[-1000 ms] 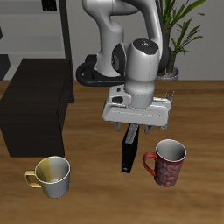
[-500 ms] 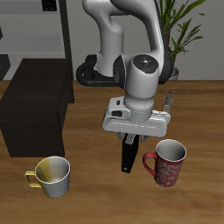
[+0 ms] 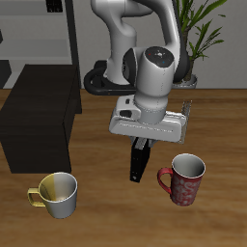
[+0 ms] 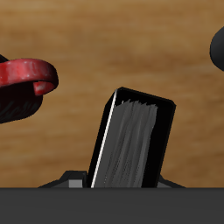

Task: Place the black book flat on top of the shelf

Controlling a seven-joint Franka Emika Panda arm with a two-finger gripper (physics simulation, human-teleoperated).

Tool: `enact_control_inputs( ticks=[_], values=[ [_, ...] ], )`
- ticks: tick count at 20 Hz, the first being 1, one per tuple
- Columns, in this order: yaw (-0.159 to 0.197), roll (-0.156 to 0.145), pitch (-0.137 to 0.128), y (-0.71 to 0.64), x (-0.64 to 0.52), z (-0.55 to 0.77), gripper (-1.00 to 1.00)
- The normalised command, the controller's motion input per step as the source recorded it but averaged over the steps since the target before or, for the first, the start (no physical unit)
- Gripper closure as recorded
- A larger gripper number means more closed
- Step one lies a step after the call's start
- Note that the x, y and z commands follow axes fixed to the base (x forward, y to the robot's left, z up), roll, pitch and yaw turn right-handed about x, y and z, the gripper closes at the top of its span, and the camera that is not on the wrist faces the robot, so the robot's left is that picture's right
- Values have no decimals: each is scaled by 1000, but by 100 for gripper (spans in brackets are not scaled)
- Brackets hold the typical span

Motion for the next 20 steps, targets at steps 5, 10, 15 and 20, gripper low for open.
enact_control_inputs(
  ticks=[5, 10, 15, 20],
  values=[
    [49, -29, -43, -264, -179, 441, 100],
    [63, -41, -71, -369, -246, 637, 100],
    [69, -39, -69, -273, -312, 589, 100],
    [69, -47, -32, -274, -234, 403, 100]
  ],
)
